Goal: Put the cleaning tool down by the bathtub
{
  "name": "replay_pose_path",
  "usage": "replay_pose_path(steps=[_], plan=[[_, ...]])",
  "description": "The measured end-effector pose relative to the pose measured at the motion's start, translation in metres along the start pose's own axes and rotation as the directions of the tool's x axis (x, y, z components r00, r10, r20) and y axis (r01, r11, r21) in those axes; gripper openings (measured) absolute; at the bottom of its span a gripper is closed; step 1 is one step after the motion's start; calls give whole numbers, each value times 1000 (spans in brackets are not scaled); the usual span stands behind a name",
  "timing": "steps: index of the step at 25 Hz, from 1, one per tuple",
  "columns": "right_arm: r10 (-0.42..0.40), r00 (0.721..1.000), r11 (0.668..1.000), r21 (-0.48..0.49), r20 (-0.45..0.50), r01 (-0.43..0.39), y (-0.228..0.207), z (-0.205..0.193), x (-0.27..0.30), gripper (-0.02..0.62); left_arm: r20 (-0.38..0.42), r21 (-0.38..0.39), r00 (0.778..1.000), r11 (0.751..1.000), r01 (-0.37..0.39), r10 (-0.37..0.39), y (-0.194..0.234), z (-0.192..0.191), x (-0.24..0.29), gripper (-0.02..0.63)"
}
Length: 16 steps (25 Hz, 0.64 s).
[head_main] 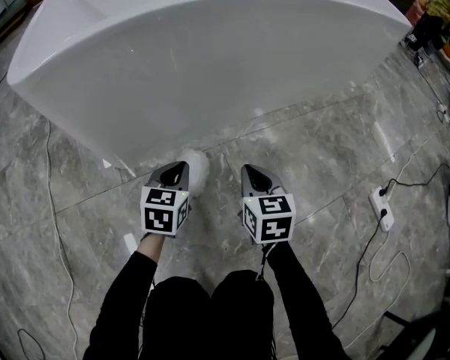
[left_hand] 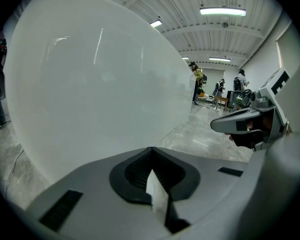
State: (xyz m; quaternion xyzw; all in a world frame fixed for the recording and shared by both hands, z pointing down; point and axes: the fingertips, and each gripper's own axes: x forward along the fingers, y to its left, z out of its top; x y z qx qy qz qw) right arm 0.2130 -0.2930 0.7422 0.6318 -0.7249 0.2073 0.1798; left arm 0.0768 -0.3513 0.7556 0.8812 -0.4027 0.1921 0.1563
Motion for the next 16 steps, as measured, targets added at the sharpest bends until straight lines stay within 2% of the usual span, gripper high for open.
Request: replay_pose_path(steps=[8,16], plan=[[0,1000,1000,-16,-2,0,3,-1,-2,0,-11,-38,1000,999,2,-2,-1,-2,4,8],[-23,1000,999,-23,1,23,1,0,-3,0,-4,-40,1000,999,8,-8,-4,-3,6,8]])
